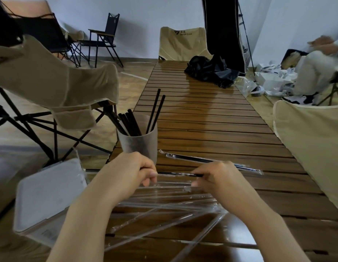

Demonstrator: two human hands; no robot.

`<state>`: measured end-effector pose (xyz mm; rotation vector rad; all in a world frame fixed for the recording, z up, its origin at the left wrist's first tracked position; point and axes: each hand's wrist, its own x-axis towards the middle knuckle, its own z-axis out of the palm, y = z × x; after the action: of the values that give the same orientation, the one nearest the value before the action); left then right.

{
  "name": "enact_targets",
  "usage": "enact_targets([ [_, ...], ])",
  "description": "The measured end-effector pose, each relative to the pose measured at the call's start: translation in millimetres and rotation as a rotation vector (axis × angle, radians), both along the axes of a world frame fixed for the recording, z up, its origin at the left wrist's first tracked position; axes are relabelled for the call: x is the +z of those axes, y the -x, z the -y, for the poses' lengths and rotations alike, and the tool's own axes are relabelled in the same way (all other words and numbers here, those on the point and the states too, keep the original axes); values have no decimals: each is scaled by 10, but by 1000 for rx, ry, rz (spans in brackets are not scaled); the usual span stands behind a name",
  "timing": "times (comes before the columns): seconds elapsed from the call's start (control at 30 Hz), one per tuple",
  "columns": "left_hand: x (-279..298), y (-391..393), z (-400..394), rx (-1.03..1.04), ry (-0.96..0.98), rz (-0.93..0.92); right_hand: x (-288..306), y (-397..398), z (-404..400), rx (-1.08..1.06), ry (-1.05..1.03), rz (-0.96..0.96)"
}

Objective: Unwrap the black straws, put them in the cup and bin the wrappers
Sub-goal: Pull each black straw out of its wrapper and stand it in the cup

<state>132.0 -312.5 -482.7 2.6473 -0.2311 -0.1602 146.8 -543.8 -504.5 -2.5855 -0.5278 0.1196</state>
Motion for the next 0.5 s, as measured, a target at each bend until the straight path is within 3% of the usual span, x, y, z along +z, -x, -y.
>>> enact_targets([
  [0.5,43,5,56,-66,32,-41,-42,19,-6,44,-14,142],
])
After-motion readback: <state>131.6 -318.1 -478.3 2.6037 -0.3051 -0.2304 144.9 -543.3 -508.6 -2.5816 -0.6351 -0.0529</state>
